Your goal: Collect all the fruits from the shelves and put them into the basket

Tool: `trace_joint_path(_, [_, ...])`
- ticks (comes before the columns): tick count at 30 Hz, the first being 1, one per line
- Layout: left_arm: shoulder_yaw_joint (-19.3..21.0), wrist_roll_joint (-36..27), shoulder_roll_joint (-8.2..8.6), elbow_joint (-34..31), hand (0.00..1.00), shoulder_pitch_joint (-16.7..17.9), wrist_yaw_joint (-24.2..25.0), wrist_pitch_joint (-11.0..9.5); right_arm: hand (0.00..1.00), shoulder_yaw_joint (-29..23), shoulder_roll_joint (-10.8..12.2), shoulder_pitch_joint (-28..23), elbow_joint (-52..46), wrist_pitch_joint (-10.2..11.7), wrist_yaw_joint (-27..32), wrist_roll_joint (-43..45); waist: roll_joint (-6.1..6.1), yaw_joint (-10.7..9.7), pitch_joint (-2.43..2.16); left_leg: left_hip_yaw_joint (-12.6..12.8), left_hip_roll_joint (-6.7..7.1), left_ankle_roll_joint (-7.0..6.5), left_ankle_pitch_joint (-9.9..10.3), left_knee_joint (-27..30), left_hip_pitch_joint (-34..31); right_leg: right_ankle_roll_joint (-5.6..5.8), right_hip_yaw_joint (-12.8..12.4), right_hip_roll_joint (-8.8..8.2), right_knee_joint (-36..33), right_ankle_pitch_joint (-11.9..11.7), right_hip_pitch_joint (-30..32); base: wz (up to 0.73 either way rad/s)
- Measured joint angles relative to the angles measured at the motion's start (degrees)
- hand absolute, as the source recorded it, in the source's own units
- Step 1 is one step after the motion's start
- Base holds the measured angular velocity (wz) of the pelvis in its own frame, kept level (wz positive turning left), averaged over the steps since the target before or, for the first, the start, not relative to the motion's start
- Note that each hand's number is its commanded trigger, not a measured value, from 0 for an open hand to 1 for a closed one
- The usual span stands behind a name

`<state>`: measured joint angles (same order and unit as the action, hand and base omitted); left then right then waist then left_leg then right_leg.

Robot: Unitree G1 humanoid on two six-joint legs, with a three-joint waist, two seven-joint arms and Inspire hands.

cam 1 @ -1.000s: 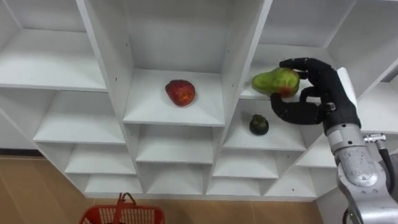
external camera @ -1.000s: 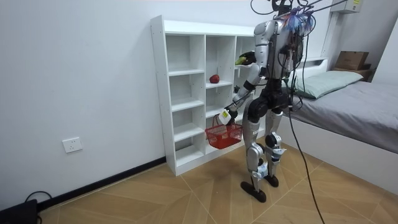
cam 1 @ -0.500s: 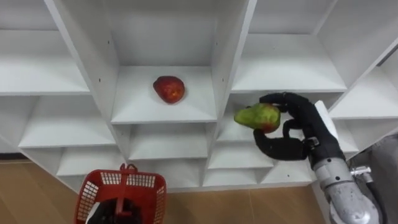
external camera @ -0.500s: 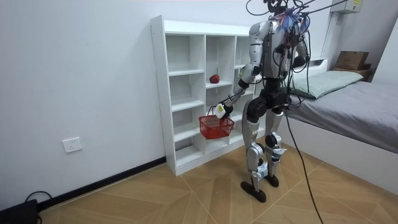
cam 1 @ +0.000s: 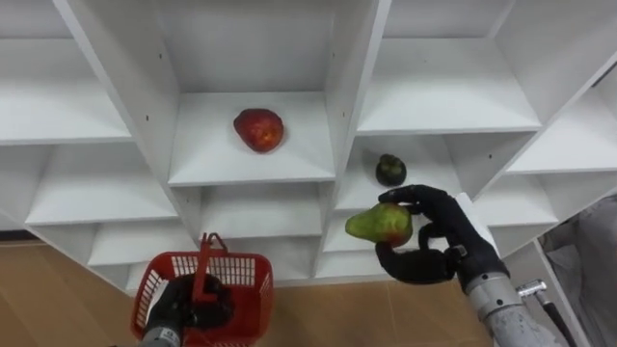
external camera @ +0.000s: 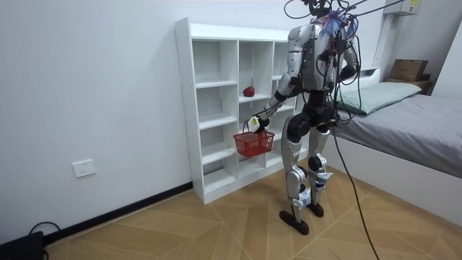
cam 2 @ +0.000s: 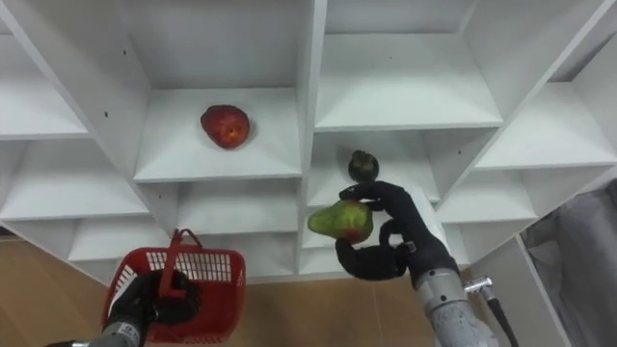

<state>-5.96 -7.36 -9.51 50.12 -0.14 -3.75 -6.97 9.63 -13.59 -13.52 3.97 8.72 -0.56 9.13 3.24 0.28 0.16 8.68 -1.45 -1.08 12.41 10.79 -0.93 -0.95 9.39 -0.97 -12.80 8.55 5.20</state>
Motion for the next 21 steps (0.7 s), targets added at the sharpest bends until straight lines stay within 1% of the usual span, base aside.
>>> trace_joint_path(4, [-1.3, 0.0, 0.06, 0.0, 1.00, -0.5, 0.6, -0.9, 1.00, 2.8, 0.0, 0.1, 0.0, 0.0, -2.0, -0.2, 0.13, 0.1, 0.09, 0.0, 0.02, 0.00, 0.0, -0.1, 0.0, 0.00, 0.0, 0.04, 0.0, 0.0, 0.0, 0.00])
trace_joint_path(8, [-2.3, -0.4, 0.02, -0.4, 1.00, -0.5, 1.0, -1.1, 1.00, 4.4, 0.0, 0.6, 0.0, 0.0, -3.4, -0.2, 0.18, 0.1, 0.13, 0.0, -0.10, -0.01, 0.0, 0.1, -0.9, -0.02, 0.1, 0.00, 0.0, 0.0, 0.5, 0.00])
trace_joint_path(11, [-3.2, -1.2, 0.10, -2.4, 1.00, -0.7, 1.9, -1.2, 1.00, 5.1, 0.1, 2.1, 0.8, 0.0, -4.1, -0.2, 0.01, 0.2, 0.26, 0.0, -0.30, -0.02, 0.0, 1.0, -2.4, -0.11, -0.1, -0.19, 0.0, -0.4, 1.8, 0.03])
trace_joint_path(13, [-3.3, -2.0, 0.90, -4.4, 1.00, -0.6, 2.7, -1.3, 1.00, 5.1, 0.4, 3.7, 3.7, 0.0, -4.4, -0.1, -0.17, 0.2, 0.42, -0.1, -0.29, -0.02, 0.0, 1.2, -2.7, -0.11, 0.1, -0.40, 0.0, -0.5, 1.9, 0.02])
trace_joint_path(16, [-3.7, -2.2, 2.00, -7.9, 1.00, -0.6, 3.2, -1.7, 1.00, 5.0, 0.4, 4.5, 4.9, 0.0, -4.4, -0.1, -0.58, 0.1, 0.67, -0.3, -0.26, -0.03, 0.0, 1.6, -3.6, -0.10, 0.4, -0.49, -0.1, -0.5, 2.5, 0.04])
trace_joint_path(18, [-4.7, -2.1, 2.18, -10.1, 1.00, -0.6, 3.9, -1.9, 1.00, 5.0, 0.6, 4.6, 4.9, 0.0, -4.4, 0.3, -0.81, 0.2, 0.75, -0.3, -0.29, -0.03, 0.0, 2.0, -4.3, -0.11, 0.3, -0.54, -0.5, -0.5, 3.3, 0.00])
trace_joint_path(21, [-5.0, -2.1, 2.29, -11.5, 1.00, -0.6, 6.7, -2.2, 1.00, 5.0, 1.5, 4.6, 4.9, 0.0, -4.4, 2.2, -1.17, 0.2, 0.80, -0.1, -0.40, -0.03, 0.0, 2.1, -4.9, -0.12, 0.2, -0.50, -1.0, -0.5, 4.0, -0.03])
